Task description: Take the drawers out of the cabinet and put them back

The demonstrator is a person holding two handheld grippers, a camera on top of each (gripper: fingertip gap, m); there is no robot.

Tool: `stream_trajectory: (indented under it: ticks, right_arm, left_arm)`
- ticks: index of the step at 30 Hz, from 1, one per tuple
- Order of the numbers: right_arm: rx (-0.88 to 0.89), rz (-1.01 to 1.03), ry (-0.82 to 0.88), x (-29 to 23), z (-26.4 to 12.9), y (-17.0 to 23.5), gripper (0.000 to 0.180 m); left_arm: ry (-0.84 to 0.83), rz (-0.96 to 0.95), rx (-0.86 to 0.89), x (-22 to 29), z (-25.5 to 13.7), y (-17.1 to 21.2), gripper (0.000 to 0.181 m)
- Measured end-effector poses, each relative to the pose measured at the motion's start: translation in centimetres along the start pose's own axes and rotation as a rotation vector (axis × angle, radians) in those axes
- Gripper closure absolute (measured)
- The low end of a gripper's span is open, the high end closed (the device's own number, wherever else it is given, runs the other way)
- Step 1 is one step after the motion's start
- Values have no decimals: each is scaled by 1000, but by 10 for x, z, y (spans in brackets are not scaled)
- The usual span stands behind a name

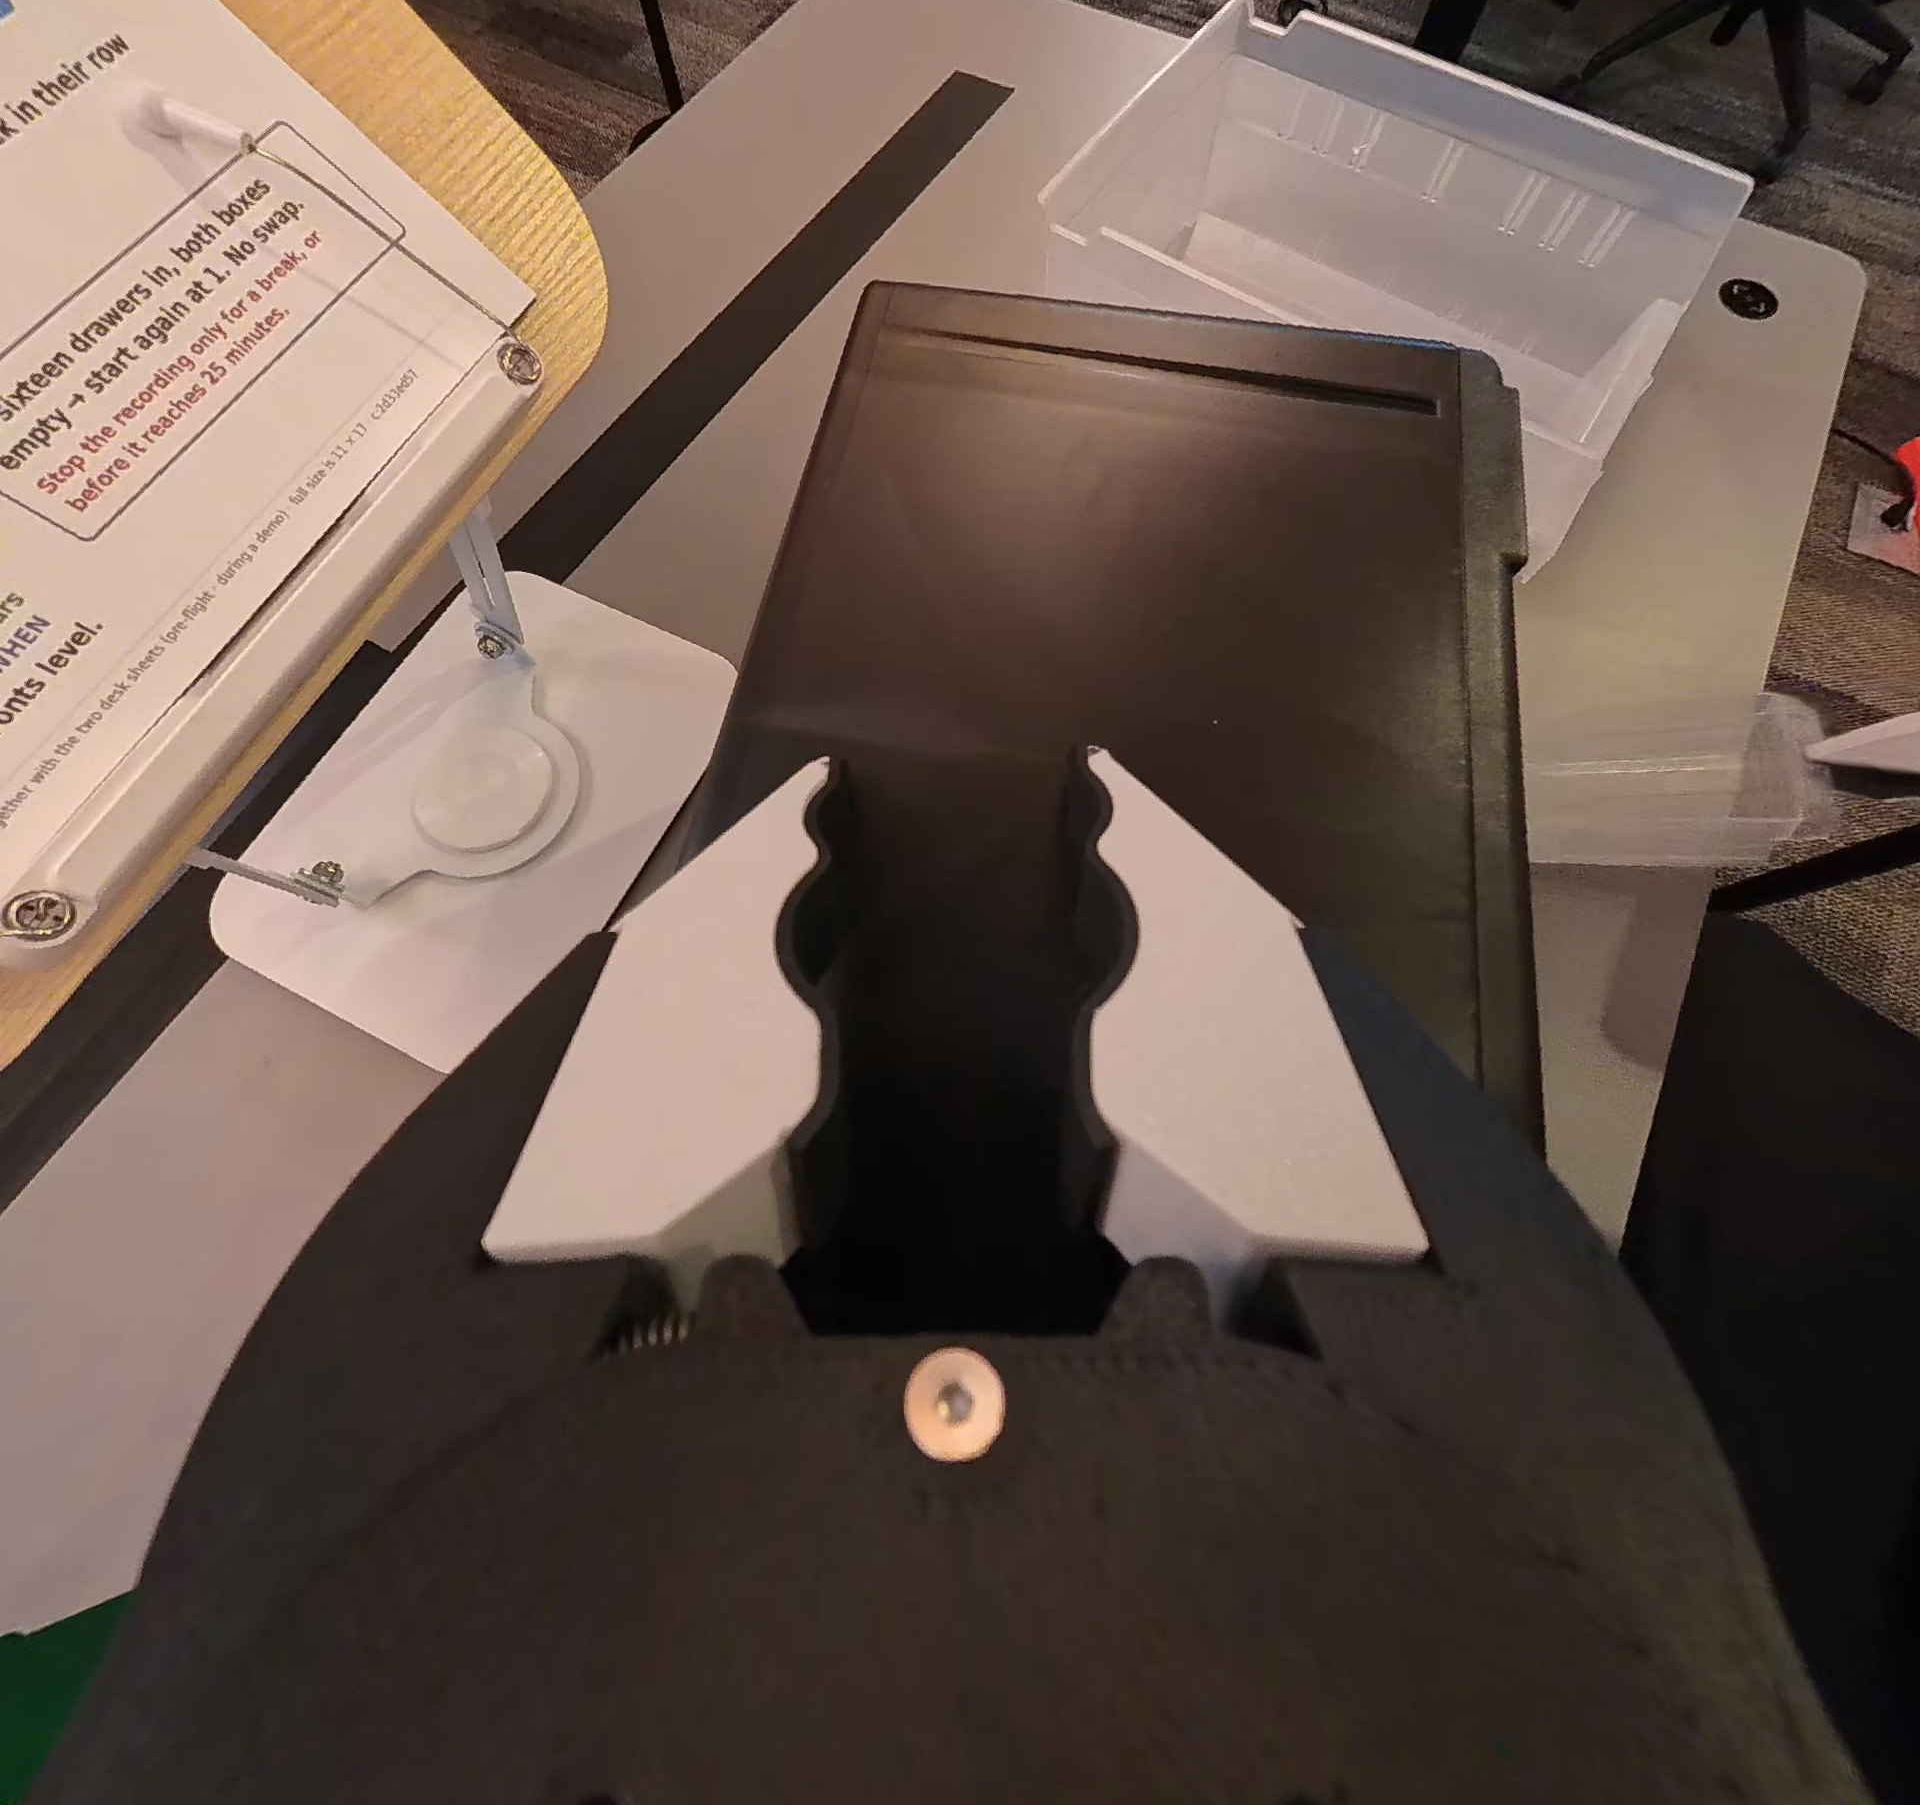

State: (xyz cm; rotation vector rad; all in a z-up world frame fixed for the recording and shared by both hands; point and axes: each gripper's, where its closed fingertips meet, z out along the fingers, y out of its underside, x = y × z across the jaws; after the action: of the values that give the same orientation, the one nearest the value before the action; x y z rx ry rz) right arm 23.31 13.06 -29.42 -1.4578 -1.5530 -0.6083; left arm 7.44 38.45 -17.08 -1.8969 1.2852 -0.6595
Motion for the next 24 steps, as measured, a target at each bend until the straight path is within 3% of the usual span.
stream_trajectory:
  ticks: [2, 6, 10, 11, 15, 19, 22, 24]
  right_arm:
    - [-41, 31, -91, -19, 1, 13, 170]
    - [-184, 220, -269, -46, 3, 43, 127]
    - [-130, 684, -358, -14, 1, 16, 105]
    - [-134, 798, -399, -7, 5, 9, 92]
    - [-381, 943, -527, -22, 42, 20, 65]
    - [-453, 1060, -661, -43, 74, 24, 83]
    - [-492, 1014, -699, -50, 80, 29, 114]
    - [-507, 954, -700, -49, 79, 31, 118]
  left_arm:
    - [0, 0, 0, 0, 0, 0, 139]
    - [2, 1, 5, 0, 0, 0, 139]
    - [7, 5, 6, 1, 0, 0, 141]
    - [7, 5, 7, 1, 0, 0, 141]
    - [5, 3, 11, 1, -1, -1, 141]
    - [7, 5, 16, 2, -1, -1, 142]
    - [10, 8, 21, 2, -2, -1, 144]
    - [13, 10, 25, 3, -2, -1, 145]
